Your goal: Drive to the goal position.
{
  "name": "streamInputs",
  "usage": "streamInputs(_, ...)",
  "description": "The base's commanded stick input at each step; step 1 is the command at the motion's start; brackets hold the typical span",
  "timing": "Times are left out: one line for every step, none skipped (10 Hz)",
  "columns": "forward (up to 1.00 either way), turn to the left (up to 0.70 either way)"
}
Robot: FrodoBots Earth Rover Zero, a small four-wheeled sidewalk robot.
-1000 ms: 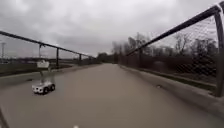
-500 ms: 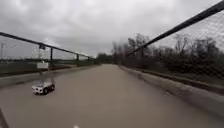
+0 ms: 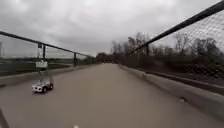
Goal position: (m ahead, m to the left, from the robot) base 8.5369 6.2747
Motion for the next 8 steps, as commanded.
streamInputs(1.0,0.0)
streamInputs(1.0,0.0)
streamInputs(1.0,0.0)
streamInputs(1.0,0.0)
streamInputs(1.0,0.0)
streamInputs(1.0,0.0)
streamInputs(1.0,0.0)
streamInputs(1.0,0.4)
